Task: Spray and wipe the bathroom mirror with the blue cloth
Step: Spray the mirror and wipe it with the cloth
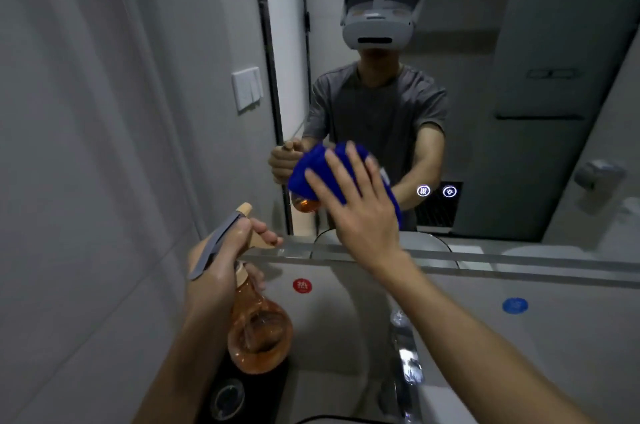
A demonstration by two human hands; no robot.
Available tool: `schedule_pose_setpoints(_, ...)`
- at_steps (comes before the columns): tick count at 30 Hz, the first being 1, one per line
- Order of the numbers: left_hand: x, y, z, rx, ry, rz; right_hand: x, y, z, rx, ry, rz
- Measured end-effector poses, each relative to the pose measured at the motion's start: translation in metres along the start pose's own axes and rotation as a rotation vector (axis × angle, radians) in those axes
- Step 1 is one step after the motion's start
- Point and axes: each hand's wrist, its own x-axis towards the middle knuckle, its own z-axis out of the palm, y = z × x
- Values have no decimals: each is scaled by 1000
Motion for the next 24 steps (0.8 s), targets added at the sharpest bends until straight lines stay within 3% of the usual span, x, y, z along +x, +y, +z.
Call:
schedule_pose_setpoints(6, 17, 16, -11, 0, -38, 72, 107, 26, -28, -40, 52, 104)
schedule_pose_setpoints(9, 21, 24, -18, -7, -40, 80, 120, 19, -29, -42, 70, 144)
schedule_pose_setpoints(12, 23, 26, -23, -2, -13, 93, 100, 2, -16, -34, 46, 53)
schedule_pose_setpoints(17, 22, 29, -36, -16, 13, 92, 20, -51, 19, -14, -129, -154)
schedule_pose_setpoints(20, 20, 31, -48, 0, 38, 105, -19, -79, 33, -7, -323, -329)
schedule_pose_setpoints(24, 22, 32, -64, 15, 72, 125, -21, -101, 40, 3, -495, -370)
